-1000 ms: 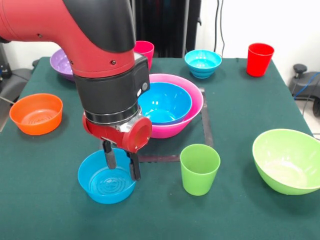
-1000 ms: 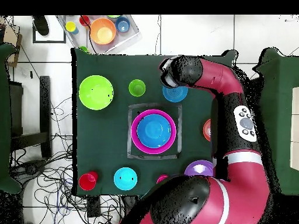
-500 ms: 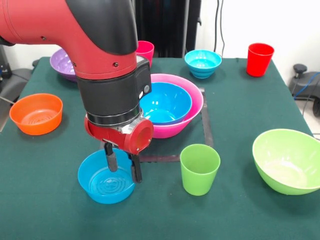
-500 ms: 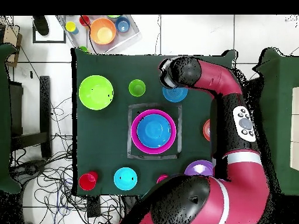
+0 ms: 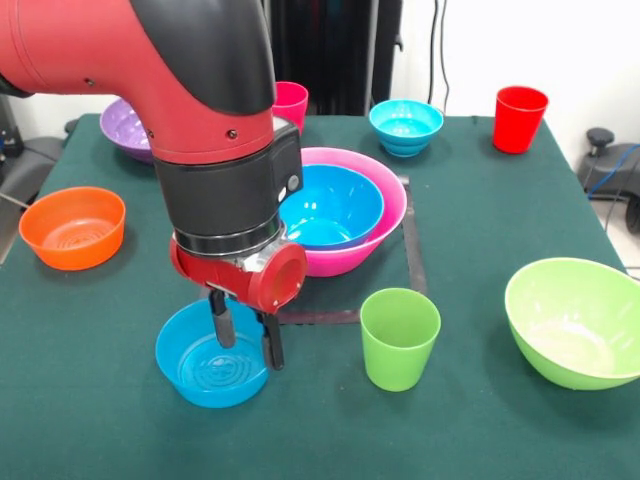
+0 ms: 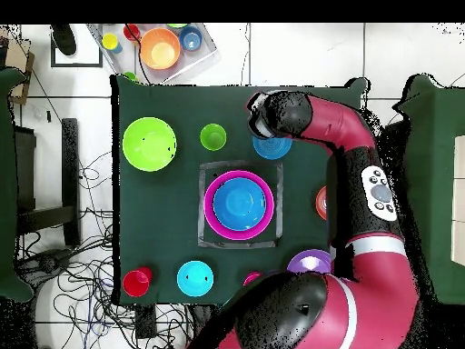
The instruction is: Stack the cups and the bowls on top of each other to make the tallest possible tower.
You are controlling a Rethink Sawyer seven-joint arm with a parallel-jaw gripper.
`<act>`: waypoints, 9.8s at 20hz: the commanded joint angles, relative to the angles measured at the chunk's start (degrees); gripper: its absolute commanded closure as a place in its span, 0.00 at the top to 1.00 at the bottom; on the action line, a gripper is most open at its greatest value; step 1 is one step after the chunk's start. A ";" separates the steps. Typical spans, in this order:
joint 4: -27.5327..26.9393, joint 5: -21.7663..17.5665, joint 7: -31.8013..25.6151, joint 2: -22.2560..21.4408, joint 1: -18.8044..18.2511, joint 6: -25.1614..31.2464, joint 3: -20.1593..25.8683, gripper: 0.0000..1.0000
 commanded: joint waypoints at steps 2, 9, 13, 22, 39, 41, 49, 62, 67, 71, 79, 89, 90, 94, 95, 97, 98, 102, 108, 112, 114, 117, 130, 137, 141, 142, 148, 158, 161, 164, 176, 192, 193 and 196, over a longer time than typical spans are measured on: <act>2.31 -8.71 -14.17 6.14 1.69 -4.36 2.00 1.00; 0.70 -10.92 -12.88 7.51 3.14 -4.27 1.49 1.00; 0.03 -12.96 -13.23 8.37 3.38 -3.98 1.08 1.00; -2.43 -19.44 -22.97 10.35 1.39 -2.46 2.80 1.00; -1.05 -16.79 -21.66 5.62 0.81 4.05 3.38 1.00; 0.09 -16.02 -22.52 2.65 0.51 6.76 3.15 1.00; 0.00 -18.83 -24.89 4.23 -0.76 2.49 4.26 0.00; -0.47 -18.08 -20.99 5.49 0.21 2.26 3.69 0.00; 2.58 -17.10 -21.43 0.83 -0.06 5.49 2.94 0.00; 5.57 -15.32 -22.68 -6.24 -0.58 12.16 2.06 0.00; 4.55 -13.33 -18.28 -13.96 2.12 25.00 0.76 0.00; 4.03 -12.41 -10.51 -17.62 5.27 32.60 0.14 0.00; 4.94 -11.90 -8.67 -18.43 5.97 32.81 -0.32 0.00; 8.98 -9.65 -0.78 -20.25 8.69 30.74 -2.32 0.00; 9.89 -9.26 0.88 -20.60 9.41 29.88 -2.98 0.00; 11.68 -8.80 3.84 -21.26 10.95 28.22 -4.60 0.00; 12.59 -8.41 5.13 -21.54 11.64 27.37 -5.43 0.00; 16.21 -7.29 7.14 -22.69 13.77 23.92 -8.20 0.00; 21.38 -6.37 8.74 -24.33 17.21 19.63 -11.39 0.00; 24.03 -6.87 10.38 -22.97 18.56 13.20 -12.87 0.00; 25.35 -7.24 11.64 -21.80 19.14 8.95 -13.84 0.00; 26.88 -7.82 12.92 -19.52 19.46 1.86 -15.10 0.00; 28.93 -5.19 14.62 -16.69 25.24 -3.76 -22.95 0.00; 28.23 -2.33 12.98 -20.05 28.27 4.20 -25.09 0.00; 27.86 -0.27 13.40 -18.51 29.07 3.08 -25.18 0.00; 27.82 0.19 13.54 -17.83 29.21 2.06 -25.11 0.00; 27.41 1.83 13.37 -12.95 28.82 -5.54 -24.30 0.00; 28.06 0.35 10.92 -8.47 28.01 -13.16 -26.04 0.00; 28.48 0.33 10.36 -7.86 27.80 -14.61 -26.26 0.00; 28.43 0.75 10.17 -7.75 28.03 -14.40 -26.64 0.00; 26.98 2.08 9.03 -7.22 28.52 -11.46 -26.65 0.00; 28.41 5.03 10.47 -6.52 29.93 -10.32 -25.24 0.00; 28.70 5.20 10.46 -6.76 30.22 -10.05 -25.42 0.00; 29.30 5.97 10.34 -7.51 30.81 -8.99 -25.69 0.00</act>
